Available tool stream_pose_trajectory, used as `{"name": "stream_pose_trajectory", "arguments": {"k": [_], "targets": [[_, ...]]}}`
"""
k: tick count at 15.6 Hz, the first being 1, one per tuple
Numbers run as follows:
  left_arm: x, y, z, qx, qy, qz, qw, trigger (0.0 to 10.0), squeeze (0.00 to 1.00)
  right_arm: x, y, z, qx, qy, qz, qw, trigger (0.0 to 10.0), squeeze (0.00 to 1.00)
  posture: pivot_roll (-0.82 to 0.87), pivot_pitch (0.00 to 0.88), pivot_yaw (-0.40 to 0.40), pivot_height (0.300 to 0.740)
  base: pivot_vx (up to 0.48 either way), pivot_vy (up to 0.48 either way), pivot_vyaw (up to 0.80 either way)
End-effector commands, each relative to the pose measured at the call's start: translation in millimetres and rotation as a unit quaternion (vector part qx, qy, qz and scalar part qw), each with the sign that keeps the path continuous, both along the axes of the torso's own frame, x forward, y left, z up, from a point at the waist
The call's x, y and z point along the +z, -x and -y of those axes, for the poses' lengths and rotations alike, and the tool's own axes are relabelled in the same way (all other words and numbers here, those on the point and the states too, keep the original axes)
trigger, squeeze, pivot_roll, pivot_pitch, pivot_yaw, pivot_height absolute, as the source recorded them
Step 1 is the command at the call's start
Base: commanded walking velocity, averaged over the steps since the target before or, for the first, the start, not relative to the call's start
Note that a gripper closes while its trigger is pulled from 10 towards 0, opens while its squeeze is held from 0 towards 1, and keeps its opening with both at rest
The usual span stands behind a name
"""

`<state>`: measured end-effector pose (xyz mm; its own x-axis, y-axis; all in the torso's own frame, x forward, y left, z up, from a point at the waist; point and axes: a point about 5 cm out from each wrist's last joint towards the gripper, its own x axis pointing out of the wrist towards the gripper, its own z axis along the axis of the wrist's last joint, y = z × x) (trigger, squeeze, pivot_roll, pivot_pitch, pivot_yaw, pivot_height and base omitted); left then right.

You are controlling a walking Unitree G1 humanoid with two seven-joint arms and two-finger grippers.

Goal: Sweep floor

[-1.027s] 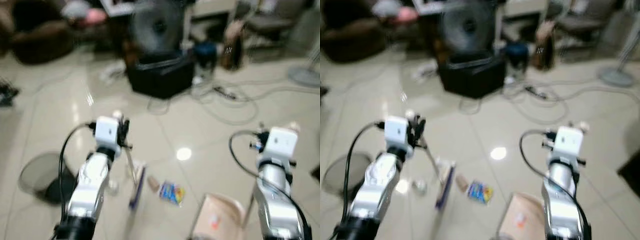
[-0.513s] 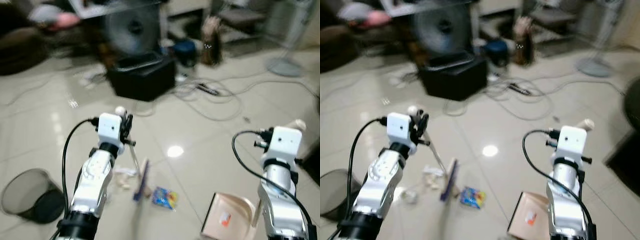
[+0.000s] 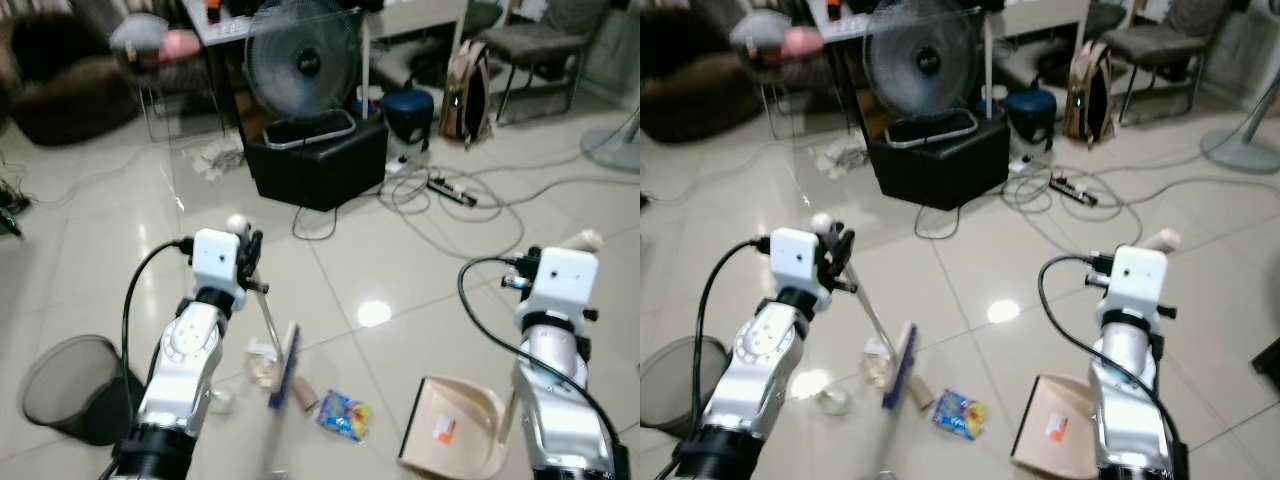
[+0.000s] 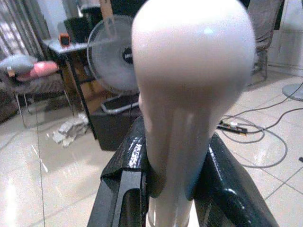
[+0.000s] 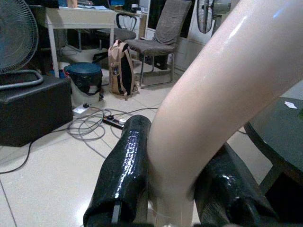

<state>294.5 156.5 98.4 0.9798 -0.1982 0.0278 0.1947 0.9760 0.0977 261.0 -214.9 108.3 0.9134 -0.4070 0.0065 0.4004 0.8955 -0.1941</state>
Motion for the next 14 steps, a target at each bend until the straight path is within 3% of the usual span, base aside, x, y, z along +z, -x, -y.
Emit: {"name": "stream_pose_trajectory", "arguments": {"k": [1,8,14], "targets": [[6.6,-2.2,-9.6,0.009,-0.028,0.016,0.999,10.0,0.00,5.9,-3.6,-7.5,0.014,-0.010,0.017,1.000,10.0,0.00,-0.04,0.000,0.085,0.740,0.000,0.000,0.00],[-2.6,-5.3,-5.6,0.014,-0.040,0.018,0.999,10.0,0.00,3.9,-7.9,3.5,-0.008,0.017,0.036,0.999,10.0,0.00,-0.04,0.018,0.076,0.740,0.000,0.000,0.00],[-10.0,-17.6,-3.5,0.010,-0.037,0.009,0.999,10.0,0.00,-7.9,-31.9,1.1,0.044,0.032,0.037,0.998,10.0,0.00,-0.02,0.064,0.097,0.740,0.000,0.000,0.00]]}}
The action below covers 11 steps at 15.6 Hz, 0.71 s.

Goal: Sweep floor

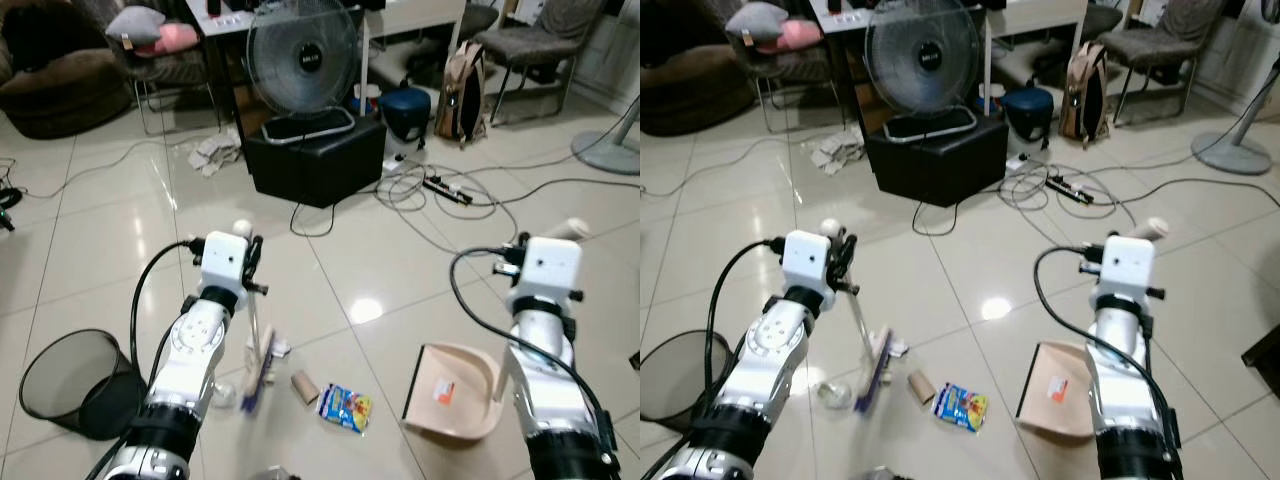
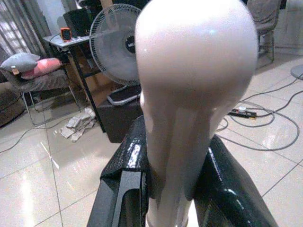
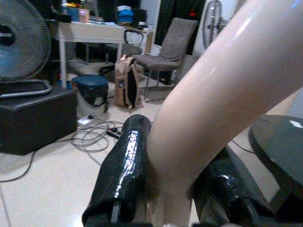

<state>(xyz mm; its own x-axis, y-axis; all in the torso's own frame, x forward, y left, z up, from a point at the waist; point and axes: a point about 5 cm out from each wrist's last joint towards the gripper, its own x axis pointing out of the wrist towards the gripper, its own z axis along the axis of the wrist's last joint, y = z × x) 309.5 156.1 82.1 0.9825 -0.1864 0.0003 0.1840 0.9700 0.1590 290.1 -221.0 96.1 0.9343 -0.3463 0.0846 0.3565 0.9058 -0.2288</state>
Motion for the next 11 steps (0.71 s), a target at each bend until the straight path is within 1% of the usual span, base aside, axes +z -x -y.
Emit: {"name": "stream_pose_trajectory", "arguments": {"k": [1,2,4,5,6,10,11], "targets": [[0.1,-1.8,-4.9,0.003,-0.006,0.004,1.000,10.0,0.00,0.0,-8.8,-7.5,0.028,0.020,0.012,0.999,10.0,0.00,0.01,0.068,0.117,0.740,0.000,0.000,0.00],[-2.5,-0.5,-4.8,0.000,-0.007,0.000,1.000,10.0,0.00,-3.3,-11.1,-8.6,0.037,0.032,0.010,0.999,10.0,0.00,0.02,0.066,0.123,0.740,0.000,0.000,0.00],[-4.9,1.6,-3.1,-0.014,-0.019,0.001,1.000,10.0,0.00,-5.5,-15.6,-8.4,0.037,0.027,0.012,0.999,10.0,0.00,0.03,0.077,0.132,0.740,0.000,0.000,0.00],[-4.8,2.2,-1.5,-0.023,-0.025,0.007,0.999,10.0,0.00,-2.6,-19.8,-7.4,0.031,0.020,0.027,0.999,10.0,0.00,0.06,0.110,0.126,0.740,0.000,0.000,0.00],[-4.5,2.6,-0.5,-0.024,-0.023,0.010,0.999,10.0,0.00,-1.1,-21.3,-8.3,0.036,0.018,0.035,0.999,10.0,0.00,0.06,0.123,0.121,0.740,0.000,0.000,0.00],[-6.9,7.5,3.1,-0.036,-0.020,0.009,0.999,10.0,0.00,-7.2,-26.1,-20.5,0.075,0.018,0.032,0.997,10.0,0.00,0.08,0.177,0.106,0.740,0.000,0.000,0.00],[-7.7,9.6,3.5,-0.041,-0.019,0.008,0.999,10.0,0.00,-10.2,-27.5,-26.4,0.087,0.017,0.029,0.996,10.0,0.00,0.09,0.189,0.101,0.740,0.000,0.000,0.00]]}}
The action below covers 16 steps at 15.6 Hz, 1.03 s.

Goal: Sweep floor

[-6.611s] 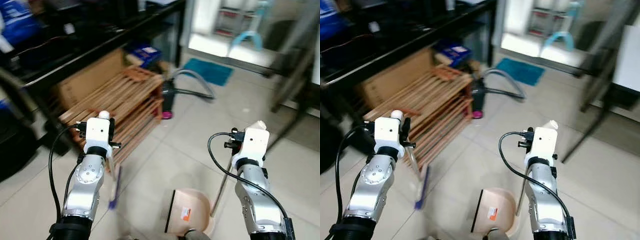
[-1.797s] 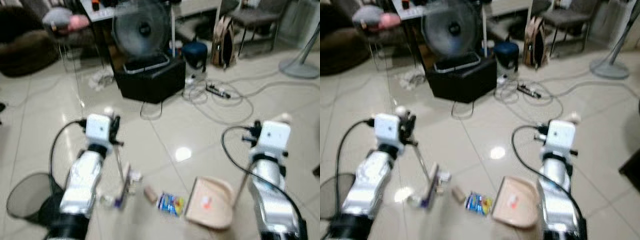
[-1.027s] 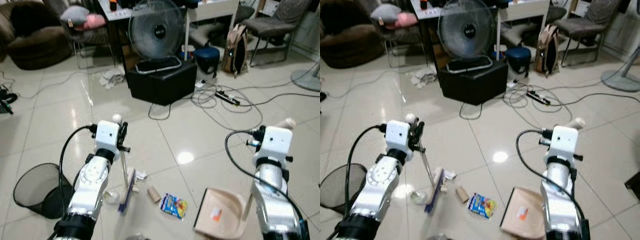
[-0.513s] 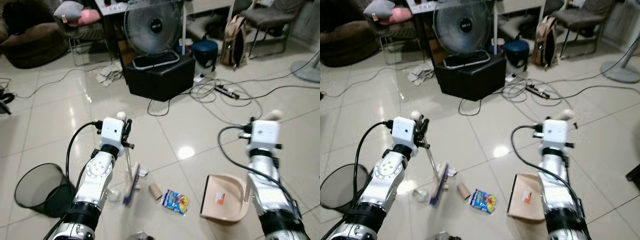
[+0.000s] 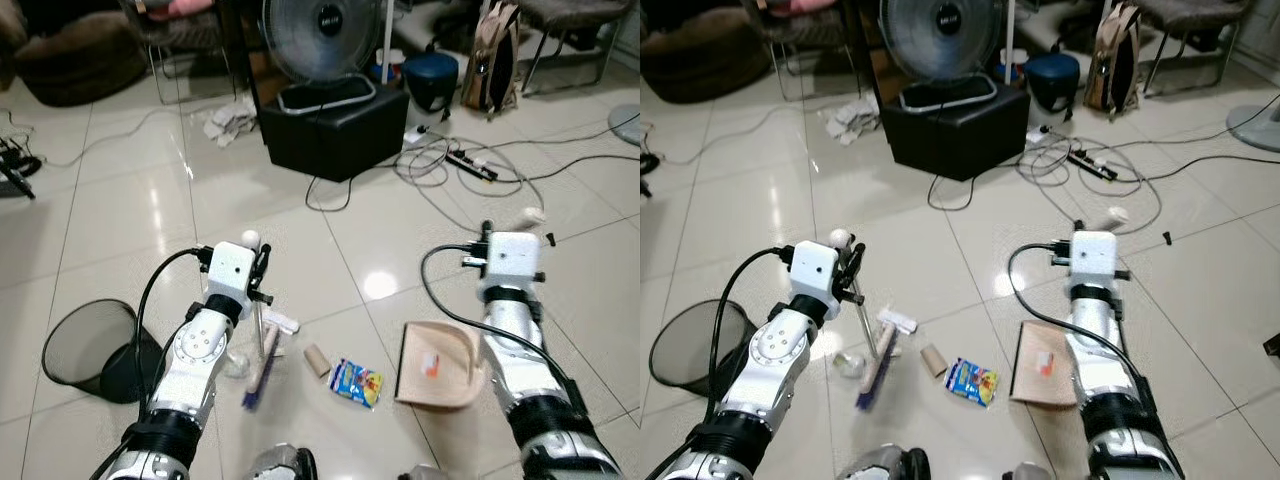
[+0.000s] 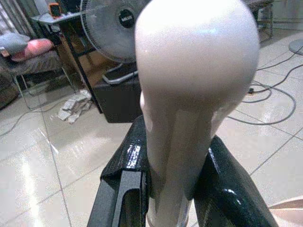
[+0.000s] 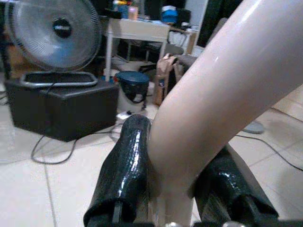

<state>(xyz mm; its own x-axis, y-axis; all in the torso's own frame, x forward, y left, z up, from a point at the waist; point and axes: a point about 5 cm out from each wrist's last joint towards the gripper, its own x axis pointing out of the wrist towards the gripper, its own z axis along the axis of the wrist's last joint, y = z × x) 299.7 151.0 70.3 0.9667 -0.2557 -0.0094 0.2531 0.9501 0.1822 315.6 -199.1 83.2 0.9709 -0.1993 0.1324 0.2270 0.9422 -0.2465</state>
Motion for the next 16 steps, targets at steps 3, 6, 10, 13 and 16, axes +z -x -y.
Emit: {"name": "stream_pose_trajectory", "arguments": {"k": [3,6,10,13,16], "targets": [[3.7,4.4,6.2,-0.039,-0.002,0.006,0.999,10.0,0.00,-8.2,-2.8,-19.5,0.036,-0.001,-0.012,0.999,10.0,0.00,0.10,0.197,0.099,0.740,0.000,0.000,0.00],[13.6,1.3,13.1,-0.051,0.025,0.016,0.998,10.0,0.00,-11.1,-4.4,-32.7,0.057,-0.007,-0.016,0.998,10.0,0.00,0.10,0.202,0.102,0.740,0.000,0.000,0.00],[20.6,1.8,26.0,-0.100,0.053,0.010,0.994,10.0,0.00,-12.3,-5.5,-37.6,0.058,-0.015,-0.013,0.998,10.0,0.00,0.11,0.193,0.105,0.740,0.000,0.000,0.00],[24.6,5.5,31.7,-0.126,0.083,0.005,0.988,10.0,0.00,-12.9,-5.6,-35.7,0.050,-0.022,-0.012,0.998,10.0,0.00,0.10,0.184,0.107,0.740,0.000,0.000,0.00],[30.9,2.7,33.1,-0.122,0.131,0.003,0.984,10.0,0.00,-10.2,-7.6,-32.7,0.048,-0.023,-0.007,0.999,10.0,0.00,0.09,0.179,0.108,0.740,0.000,0.000,0.00]]}}
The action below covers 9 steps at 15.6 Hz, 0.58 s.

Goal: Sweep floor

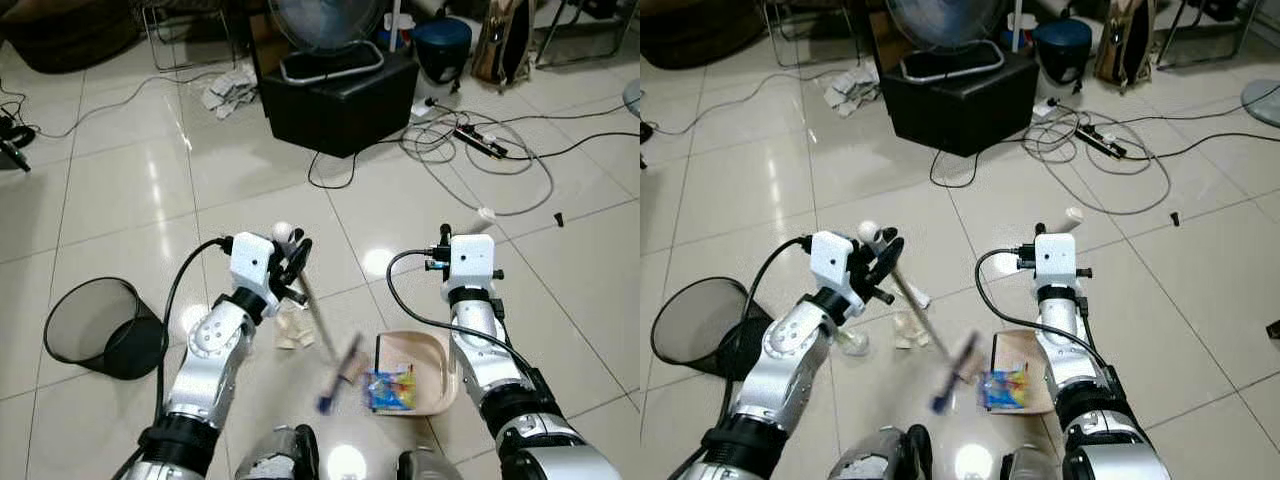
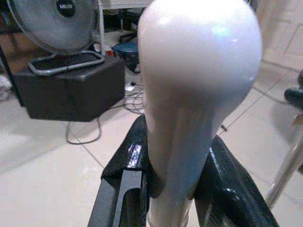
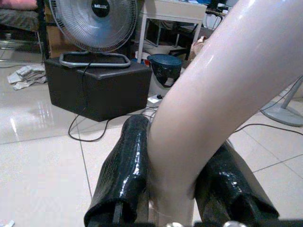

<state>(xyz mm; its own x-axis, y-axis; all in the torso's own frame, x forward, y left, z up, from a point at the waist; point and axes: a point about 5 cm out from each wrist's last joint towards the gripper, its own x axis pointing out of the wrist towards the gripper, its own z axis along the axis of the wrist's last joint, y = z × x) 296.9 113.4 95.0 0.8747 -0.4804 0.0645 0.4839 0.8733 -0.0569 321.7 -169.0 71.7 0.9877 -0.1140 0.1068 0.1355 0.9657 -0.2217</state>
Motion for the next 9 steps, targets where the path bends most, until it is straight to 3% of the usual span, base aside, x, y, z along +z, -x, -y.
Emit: {"name": "stream_pose_trajectory", "arguments": {"k": [1,6,9], "targets": [[7.6,-0.9,-3.6,0.004,0.015,0.009,1.000,10.0,0.00,2.6,-2.4,-0.6,0.000,-0.009,0.005,1.000,10.0,0.00,0.09,0.177,0.108,0.740,0.000,0.000,0.00],[19.0,-6.2,1.5,0.012,0.059,0.009,0.998,10.0,0.00,4.1,-3.1,10.5,-0.018,-0.015,0.007,1.000,10.0,0.00,0.08,0.155,0.101,0.740,0.000,0.000,0.00],[19.4,-10.6,1.7,0.017,0.005,0.034,0.999,10.0,0.00,6.6,-4.3,13.5,-0.020,-0.016,0.011,1.000,10.0,0.00,0.07,0.151,0.099,0.740,0.000,0.000,0.00]]}}
